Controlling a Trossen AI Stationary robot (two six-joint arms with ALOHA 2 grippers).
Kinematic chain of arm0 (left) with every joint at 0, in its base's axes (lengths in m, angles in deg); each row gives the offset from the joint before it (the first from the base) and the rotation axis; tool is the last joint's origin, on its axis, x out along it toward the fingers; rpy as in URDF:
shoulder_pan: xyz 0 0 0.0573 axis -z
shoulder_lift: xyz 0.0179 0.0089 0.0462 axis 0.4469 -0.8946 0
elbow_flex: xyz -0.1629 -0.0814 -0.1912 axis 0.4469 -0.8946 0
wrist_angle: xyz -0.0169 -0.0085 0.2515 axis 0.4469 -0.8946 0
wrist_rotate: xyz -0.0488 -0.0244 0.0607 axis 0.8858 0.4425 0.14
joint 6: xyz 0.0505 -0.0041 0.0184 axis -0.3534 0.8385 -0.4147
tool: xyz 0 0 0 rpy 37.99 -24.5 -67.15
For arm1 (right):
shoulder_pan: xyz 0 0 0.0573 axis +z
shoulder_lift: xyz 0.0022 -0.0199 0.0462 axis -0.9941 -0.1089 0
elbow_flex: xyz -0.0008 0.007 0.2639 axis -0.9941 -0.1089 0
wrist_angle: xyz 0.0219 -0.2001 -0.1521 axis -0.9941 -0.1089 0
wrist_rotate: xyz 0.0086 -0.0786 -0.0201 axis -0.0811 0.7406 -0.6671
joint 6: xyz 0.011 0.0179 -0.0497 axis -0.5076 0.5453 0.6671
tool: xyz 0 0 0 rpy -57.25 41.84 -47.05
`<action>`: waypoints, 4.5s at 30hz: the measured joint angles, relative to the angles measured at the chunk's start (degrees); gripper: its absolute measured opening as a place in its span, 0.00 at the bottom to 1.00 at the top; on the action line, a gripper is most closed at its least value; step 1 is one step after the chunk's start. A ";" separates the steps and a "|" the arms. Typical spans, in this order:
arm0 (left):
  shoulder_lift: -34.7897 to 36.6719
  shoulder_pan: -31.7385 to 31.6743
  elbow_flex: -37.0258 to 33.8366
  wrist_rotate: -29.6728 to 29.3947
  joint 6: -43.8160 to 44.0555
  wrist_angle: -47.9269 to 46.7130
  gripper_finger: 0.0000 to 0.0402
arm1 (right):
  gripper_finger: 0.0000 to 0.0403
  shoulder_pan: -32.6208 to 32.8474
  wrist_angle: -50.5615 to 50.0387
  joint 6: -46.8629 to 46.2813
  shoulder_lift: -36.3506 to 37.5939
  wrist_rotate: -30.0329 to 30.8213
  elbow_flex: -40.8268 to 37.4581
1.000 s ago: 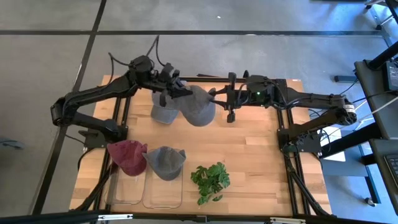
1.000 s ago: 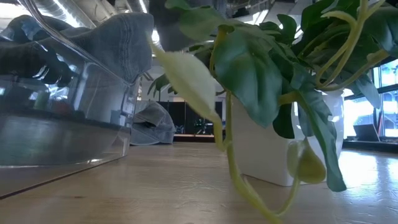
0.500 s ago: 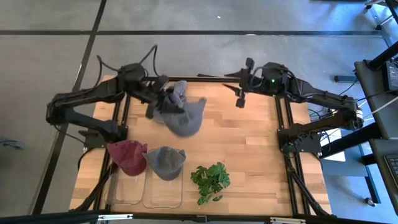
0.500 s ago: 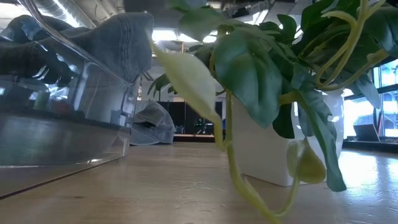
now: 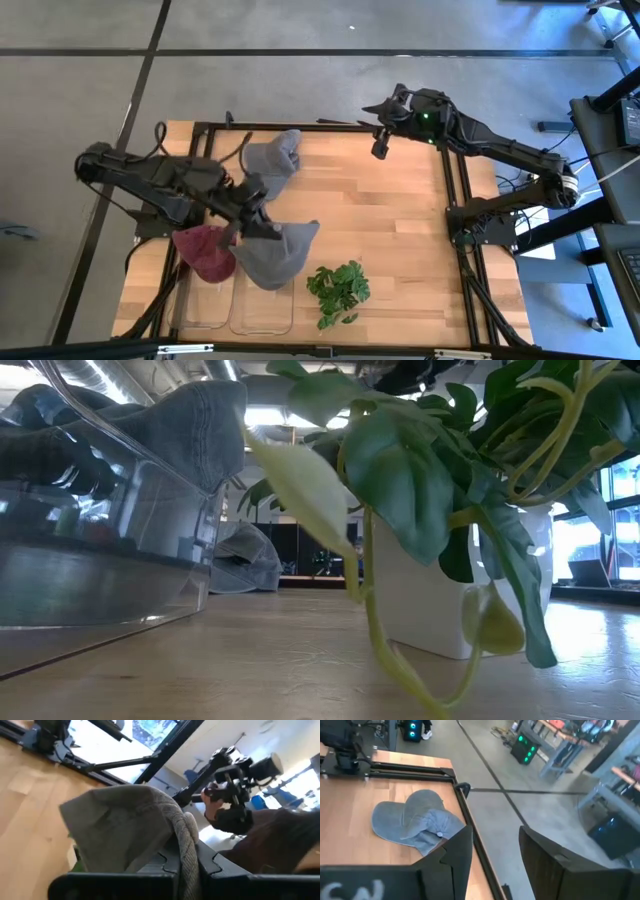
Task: Pick & Place hat
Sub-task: Put the gray cap into the right transparent bin
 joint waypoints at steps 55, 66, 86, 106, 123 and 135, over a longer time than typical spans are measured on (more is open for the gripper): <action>-18.53 35.13 -0.09 -57.88 6.03 -25.75 0.06 | 0.40 10.18 -9.64 -21.73 -2.64 -6.06 -0.02; -21.90 34.93 -0.09 -63.96 13.44 -31.23 0.12 | 0.40 10.52 -9.66 -21.77 -2.64 -6.06 -0.02; -22.11 35.24 -0.09 -61.55 20.32 -34.52 0.42 | 0.40 10.52 -9.66 -21.86 -2.64 -6.06 -0.02; -18.08 34.99 -0.11 -45.90 22.32 -41.07 0.42 | 0.40 10.52 -9.66 -21.92 -2.64 -6.06 -0.02; -3.14 27.52 -0.09 -57.39 12.02 -41.00 0.42 | 0.40 10.51 -9.66 -26.43 -2.64 -6.09 -0.02; 1.82 -18.56 -0.09 -15.52 -19.10 -38.66 0.42 | 0.40 8.58 -7.39 -26.23 -2.64 -6.02 -0.02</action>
